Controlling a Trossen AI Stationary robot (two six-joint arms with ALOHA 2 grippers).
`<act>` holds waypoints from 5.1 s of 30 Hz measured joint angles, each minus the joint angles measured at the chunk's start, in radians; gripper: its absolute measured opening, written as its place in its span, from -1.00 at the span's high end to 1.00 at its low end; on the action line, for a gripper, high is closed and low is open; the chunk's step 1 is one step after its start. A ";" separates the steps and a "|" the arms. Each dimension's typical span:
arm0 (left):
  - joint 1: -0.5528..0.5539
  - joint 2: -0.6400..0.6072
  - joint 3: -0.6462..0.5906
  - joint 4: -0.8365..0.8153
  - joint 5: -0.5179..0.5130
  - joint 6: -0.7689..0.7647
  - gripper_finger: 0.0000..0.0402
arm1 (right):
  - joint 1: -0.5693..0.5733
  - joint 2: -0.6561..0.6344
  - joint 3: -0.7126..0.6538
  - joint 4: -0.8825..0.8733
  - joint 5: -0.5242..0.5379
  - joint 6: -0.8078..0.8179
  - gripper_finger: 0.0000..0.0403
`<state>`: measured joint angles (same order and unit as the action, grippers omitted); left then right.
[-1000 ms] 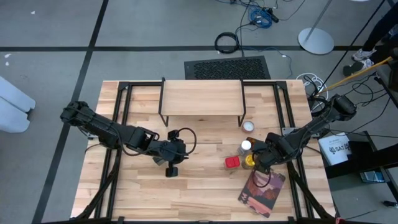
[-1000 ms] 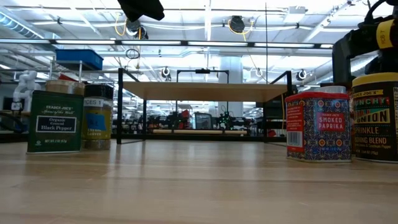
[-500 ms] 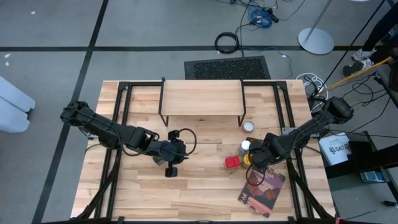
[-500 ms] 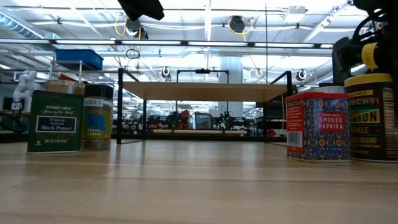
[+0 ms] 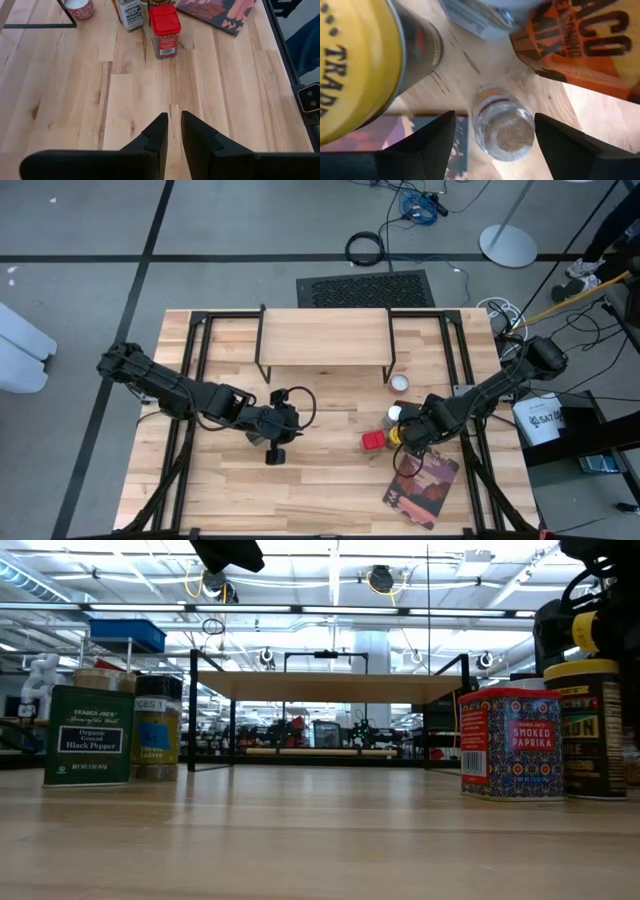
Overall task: Shelf spices
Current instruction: Put the transparent spice bottle to the center of the table
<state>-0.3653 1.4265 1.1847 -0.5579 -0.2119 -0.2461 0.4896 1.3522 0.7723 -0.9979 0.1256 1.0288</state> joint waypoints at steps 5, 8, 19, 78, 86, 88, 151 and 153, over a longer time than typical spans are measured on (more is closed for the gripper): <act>-0.002 0.000 0.000 0.000 0.000 -0.001 0.70 | 0.000 0.038 0.000 0.016 -0.023 0.006 -0.27; -0.003 0.000 0.000 0.000 0.001 -0.001 0.70 | 0.001 0.047 0.000 0.018 -0.024 0.007 -0.23; -0.002 0.000 0.000 0.000 0.003 -0.002 0.70 | 0.001 0.047 0.000 0.020 -0.047 0.009 -0.02; -0.002 0.000 0.000 0.028 -0.005 -0.009 0.70 | 0.144 -0.300 0.166 -0.028 -0.049 0.121 0.09; -0.002 -0.001 0.000 0.026 -0.060 -0.009 0.70 | 0.121 -0.249 0.282 -0.011 0.069 -0.012 0.09; -0.002 -0.008 0.000 0.025 -0.082 -0.010 0.70 | 0.101 -0.222 0.302 0.007 0.085 -0.054 0.09; -0.154 -0.146 0.000 -0.189 -0.352 -0.299 0.70 | -0.200 0.632 0.691 0.337 -0.053 -0.635 0.07; -0.154 -0.146 0.000 -0.187 -0.353 -0.300 0.70 | -0.200 0.632 0.691 0.337 -0.053 -0.640 0.07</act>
<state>-0.5198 1.2804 1.1851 -0.7452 -0.5650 -0.5457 0.2893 1.9842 1.4631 -0.6611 0.0723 0.3885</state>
